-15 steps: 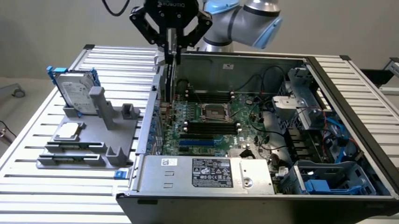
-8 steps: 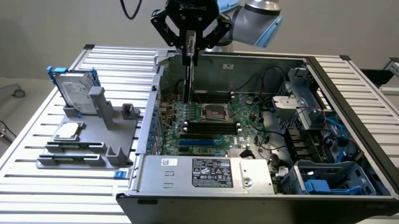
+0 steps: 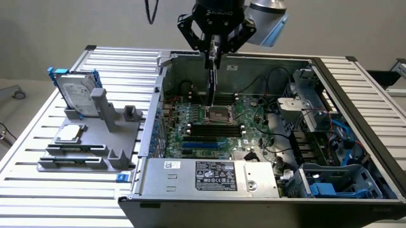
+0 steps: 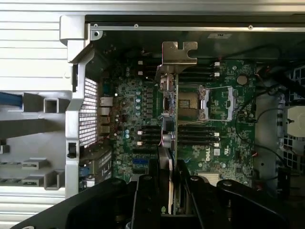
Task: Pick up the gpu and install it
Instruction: 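Pick up the gpu and move the gpu toward the slot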
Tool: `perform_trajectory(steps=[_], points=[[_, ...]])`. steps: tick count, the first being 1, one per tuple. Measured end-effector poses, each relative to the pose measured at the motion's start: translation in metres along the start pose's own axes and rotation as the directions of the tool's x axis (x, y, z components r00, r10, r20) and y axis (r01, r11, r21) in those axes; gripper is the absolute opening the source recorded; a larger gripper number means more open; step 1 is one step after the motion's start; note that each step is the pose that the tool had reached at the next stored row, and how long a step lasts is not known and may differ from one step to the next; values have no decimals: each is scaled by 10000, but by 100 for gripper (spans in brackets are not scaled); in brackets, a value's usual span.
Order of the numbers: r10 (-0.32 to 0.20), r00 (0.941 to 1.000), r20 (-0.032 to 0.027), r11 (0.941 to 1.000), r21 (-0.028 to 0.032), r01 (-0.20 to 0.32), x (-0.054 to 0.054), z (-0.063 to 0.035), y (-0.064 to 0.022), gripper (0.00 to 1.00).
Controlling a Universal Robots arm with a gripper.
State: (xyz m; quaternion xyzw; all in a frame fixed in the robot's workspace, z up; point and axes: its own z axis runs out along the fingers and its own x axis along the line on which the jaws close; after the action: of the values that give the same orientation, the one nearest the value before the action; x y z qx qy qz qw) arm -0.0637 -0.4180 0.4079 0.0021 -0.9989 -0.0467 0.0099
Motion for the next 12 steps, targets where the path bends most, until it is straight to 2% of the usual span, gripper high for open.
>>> perform_trajectory(steps=[6,9,12], points=[[-5,10000,43,10000,0,5,-245,64,49,27],[-197,9998,71,9998,2,197,-264,98,52,27],[-734,9973,26,9973,13,734,-265,122,49,27]])
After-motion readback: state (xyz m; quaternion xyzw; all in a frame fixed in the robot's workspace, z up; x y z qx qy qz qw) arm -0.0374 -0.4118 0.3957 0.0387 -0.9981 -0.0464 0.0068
